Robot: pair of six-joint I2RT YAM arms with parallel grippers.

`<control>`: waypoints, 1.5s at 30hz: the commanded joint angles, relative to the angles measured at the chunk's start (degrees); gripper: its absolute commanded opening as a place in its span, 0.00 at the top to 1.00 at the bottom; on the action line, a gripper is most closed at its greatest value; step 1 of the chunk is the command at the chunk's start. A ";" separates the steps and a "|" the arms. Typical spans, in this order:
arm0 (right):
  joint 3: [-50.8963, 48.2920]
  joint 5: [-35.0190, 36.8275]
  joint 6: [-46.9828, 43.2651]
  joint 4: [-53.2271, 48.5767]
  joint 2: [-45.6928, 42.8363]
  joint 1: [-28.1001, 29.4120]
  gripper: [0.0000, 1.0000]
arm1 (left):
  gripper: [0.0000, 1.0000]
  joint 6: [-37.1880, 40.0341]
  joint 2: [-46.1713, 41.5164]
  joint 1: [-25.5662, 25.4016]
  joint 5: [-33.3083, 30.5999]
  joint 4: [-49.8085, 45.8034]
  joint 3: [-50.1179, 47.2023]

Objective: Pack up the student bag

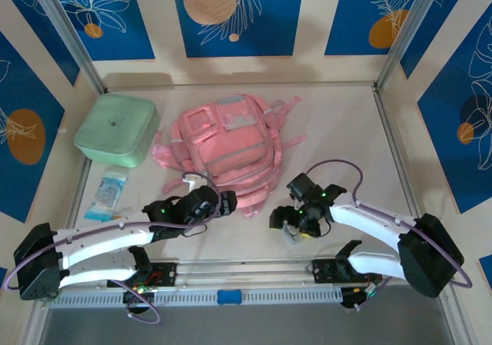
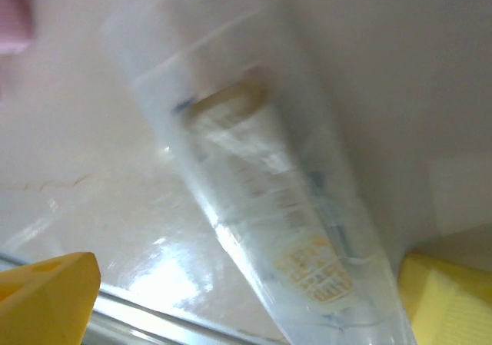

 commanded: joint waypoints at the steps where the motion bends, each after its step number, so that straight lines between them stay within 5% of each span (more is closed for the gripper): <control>1: 2.00 1.28 4.19 0.89 1.62 5.25 0.01 | 0.01 0.36 -1.05 0.90 -1.41 -1.53 -1.04; 5: 7.07 11.66 5.38 -7.55 6.13 8.63 0.01 | 0.01 0.30 -1.06 1.56 -0.98 -1.57 -1.34; 12: 12.91 19.18 8.04 -13.72 14.40 14.43 0.12 | 0.01 0.92 -1.93 2.46 -0.55 -1.19 -2.12; 21: 12.76 20.28 7.99 -12.43 16.85 15.99 0.32 | 0.00 1.42 -1.70 3.60 1.30 -0.94 -1.86; 38: 11.32 19.00 6.00 -9.77 17.15 14.62 0.53 | 0.00 2.94 1.33 4.48 3.36 -1.85 1.64; 45: 11.05 18.87 4.56 -11.57 10.53 12.60 0.53 | 0.01 14.15 0.56 4.83 2.55 -5.12 6.85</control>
